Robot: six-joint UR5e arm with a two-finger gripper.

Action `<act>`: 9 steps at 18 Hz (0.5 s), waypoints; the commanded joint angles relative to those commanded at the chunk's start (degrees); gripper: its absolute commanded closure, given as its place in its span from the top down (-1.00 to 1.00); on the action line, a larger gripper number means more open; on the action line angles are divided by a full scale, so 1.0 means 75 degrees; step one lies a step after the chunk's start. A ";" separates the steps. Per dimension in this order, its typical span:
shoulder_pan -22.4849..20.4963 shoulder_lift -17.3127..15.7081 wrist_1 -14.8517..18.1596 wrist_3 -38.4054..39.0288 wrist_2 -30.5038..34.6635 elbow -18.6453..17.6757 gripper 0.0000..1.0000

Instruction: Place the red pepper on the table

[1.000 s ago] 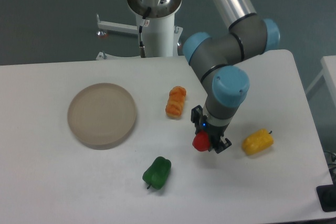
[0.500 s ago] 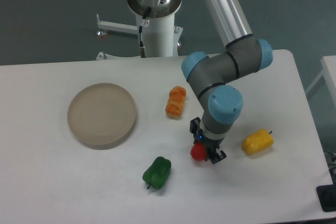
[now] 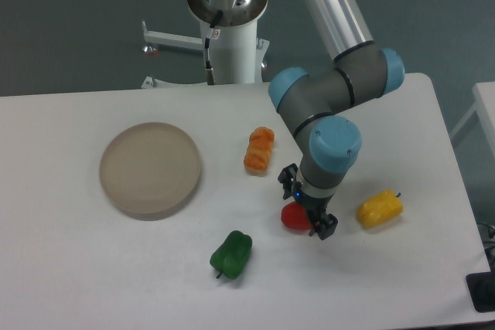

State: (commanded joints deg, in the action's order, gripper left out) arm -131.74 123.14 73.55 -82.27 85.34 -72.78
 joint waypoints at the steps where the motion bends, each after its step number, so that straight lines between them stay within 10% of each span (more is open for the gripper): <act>1: -0.0094 -0.0105 0.0304 -0.0012 -0.0012 0.0047 1.00; 5: -0.0410 -0.0633 0.1314 -0.0164 0.0070 0.0047 1.00; 9: -0.0597 -0.0996 0.1339 -0.1087 0.0245 -0.0104 1.00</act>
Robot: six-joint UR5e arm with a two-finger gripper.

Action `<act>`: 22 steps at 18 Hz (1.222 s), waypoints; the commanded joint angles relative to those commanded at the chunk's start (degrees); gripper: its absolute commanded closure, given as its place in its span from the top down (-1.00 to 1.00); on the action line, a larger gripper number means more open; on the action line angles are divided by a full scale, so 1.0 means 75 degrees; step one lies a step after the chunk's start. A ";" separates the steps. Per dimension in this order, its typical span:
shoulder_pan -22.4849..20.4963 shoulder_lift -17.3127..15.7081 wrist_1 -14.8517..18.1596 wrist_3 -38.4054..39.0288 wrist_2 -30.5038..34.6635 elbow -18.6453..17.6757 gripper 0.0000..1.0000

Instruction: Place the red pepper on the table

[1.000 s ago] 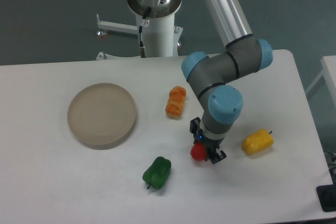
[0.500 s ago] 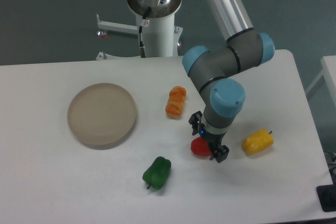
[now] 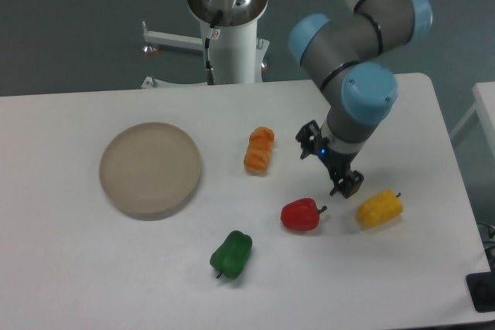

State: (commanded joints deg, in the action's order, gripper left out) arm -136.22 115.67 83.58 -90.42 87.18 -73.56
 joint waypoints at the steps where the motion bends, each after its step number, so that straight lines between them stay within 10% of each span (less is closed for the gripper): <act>1: -0.0024 -0.0071 0.0012 -0.0049 0.0280 -0.0128 1.00; 22: -0.0177 -0.0376 -0.0246 -0.0296 0.0271 -0.0563 1.00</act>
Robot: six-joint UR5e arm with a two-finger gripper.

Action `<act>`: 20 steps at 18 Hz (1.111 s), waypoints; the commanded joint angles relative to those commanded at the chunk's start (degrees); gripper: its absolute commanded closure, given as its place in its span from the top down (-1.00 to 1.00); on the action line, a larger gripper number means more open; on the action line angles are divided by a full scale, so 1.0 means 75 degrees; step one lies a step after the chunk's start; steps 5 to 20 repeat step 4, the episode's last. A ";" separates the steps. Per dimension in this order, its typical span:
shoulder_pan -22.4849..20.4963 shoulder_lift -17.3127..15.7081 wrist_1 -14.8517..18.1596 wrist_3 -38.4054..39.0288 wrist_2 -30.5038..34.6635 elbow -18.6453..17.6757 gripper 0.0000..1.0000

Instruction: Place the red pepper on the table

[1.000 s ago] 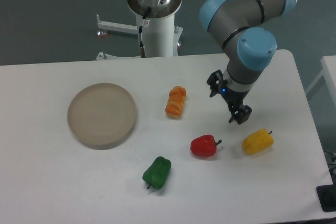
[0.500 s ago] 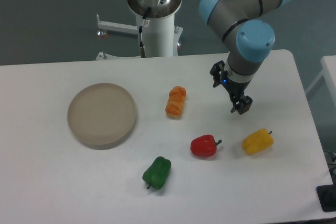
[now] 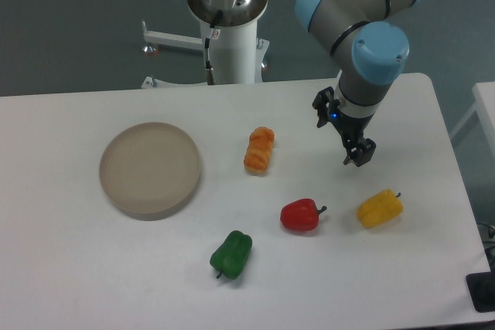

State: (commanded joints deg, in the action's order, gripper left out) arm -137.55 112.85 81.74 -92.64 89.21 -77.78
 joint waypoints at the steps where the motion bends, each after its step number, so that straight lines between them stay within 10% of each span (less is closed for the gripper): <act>1: 0.0000 0.0012 -0.0012 0.0011 -0.0047 0.0000 1.00; 20: 0.0000 0.0012 -0.0047 0.0011 -0.0129 -0.0012 1.00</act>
